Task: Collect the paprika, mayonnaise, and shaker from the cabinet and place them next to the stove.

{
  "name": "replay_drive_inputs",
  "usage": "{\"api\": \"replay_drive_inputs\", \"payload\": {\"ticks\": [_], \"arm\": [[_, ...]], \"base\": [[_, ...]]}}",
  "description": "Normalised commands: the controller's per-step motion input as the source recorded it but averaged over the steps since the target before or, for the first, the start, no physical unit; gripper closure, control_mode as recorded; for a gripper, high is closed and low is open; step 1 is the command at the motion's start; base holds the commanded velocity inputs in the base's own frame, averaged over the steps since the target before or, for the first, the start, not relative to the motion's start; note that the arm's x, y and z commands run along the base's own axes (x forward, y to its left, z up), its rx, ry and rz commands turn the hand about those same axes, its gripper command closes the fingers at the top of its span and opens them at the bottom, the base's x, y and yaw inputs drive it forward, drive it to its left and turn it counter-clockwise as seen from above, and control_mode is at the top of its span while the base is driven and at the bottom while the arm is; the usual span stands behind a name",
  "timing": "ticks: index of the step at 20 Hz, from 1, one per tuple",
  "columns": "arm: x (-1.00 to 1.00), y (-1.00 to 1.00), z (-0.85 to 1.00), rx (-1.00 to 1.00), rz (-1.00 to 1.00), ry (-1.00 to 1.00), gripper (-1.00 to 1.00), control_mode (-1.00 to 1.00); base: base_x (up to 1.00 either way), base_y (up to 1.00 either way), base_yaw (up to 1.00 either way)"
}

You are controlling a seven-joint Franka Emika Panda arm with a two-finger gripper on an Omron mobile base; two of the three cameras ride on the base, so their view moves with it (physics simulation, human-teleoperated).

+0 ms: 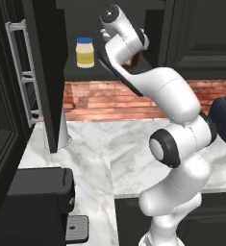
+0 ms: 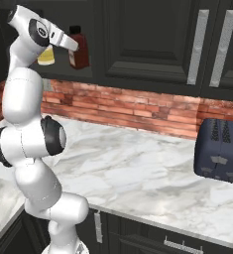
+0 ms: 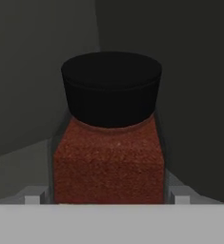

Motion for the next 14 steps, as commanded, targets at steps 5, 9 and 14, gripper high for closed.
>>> {"api": "replay_drive_inputs", "payload": {"ticks": [5,9,14], "arm": [[-0.89,0.20,0.17,0.00,0.05,-0.10,1.00,-1.00],[-0.93,0.15,0.22,0.00,0.03,-0.02,1.00,-1.00],[-0.94,0.17,0.08,0.00,0.03,0.00,1.00,-1.00]], "base": [[0.00,0.00,0.00],[0.00,0.00,0.00],[0.00,0.00,0.00]]}}
